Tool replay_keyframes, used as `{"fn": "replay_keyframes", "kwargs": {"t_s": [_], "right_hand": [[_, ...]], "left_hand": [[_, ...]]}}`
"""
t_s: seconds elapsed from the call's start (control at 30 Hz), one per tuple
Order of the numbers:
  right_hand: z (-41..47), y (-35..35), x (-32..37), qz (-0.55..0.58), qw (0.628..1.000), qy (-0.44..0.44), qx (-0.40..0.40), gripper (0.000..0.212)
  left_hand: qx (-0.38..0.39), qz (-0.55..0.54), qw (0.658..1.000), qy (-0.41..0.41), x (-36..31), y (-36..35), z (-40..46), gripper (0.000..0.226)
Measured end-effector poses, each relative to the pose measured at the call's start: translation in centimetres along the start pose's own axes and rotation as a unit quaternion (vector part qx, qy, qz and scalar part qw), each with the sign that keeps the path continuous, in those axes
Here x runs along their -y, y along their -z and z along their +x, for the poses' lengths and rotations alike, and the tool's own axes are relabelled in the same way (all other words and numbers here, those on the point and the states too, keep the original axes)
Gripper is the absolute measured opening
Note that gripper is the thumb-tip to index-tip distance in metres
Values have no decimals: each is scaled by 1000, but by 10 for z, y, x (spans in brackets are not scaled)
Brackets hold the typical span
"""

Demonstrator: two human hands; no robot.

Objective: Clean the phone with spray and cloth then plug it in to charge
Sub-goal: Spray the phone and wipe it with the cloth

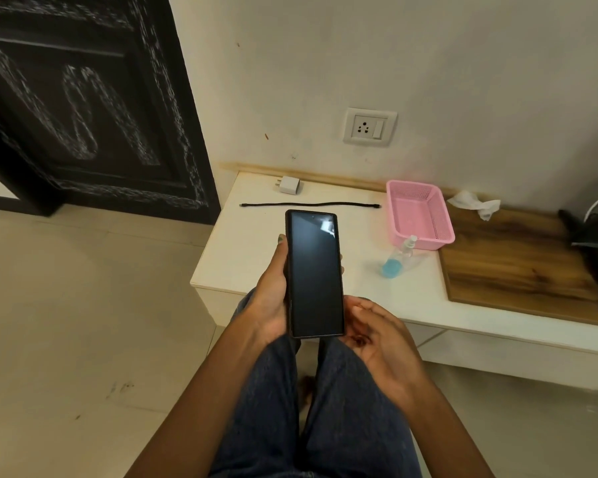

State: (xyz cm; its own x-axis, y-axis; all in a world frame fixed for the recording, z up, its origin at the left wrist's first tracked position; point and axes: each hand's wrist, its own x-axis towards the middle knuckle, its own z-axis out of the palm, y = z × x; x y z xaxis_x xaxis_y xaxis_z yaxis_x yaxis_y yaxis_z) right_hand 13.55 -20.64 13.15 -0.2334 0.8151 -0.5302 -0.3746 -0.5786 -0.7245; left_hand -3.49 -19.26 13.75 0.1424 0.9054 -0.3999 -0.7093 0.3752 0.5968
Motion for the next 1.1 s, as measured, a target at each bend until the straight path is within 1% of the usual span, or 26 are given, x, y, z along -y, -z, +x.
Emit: {"fn": "replay_keyframes", "kwargs": {"t_s": [0.2,0.43,0.63,0.77,0.87,1.0,1.1], "right_hand": [[-2,-3,-2,-19,999,26,18,23],[-4,-5,1,-11,998,54,39,24],[0,-3,-1,-25,998,53,31,23],[5,0,-5,-28,998,50,21,24],[11,1,-4,-30,998,49,12,22],[27,2,-1,-56,997,53,-3,21],[45,-1,7,-79,995,64,-14,21]], "left_hand": [[22,4,1000,7,-4,1,0,70],[8,-2,1000,13,-4,4,1,72],[-24,23,999,12,-2,6,8,78],[-21,21,999,19,-1,4,12,76],[-50,41,998,26,-1,7,21,77],[-73,79,994,22,-7,9,39,68],[-92,83,992,22,-12,6,59,64]]}}
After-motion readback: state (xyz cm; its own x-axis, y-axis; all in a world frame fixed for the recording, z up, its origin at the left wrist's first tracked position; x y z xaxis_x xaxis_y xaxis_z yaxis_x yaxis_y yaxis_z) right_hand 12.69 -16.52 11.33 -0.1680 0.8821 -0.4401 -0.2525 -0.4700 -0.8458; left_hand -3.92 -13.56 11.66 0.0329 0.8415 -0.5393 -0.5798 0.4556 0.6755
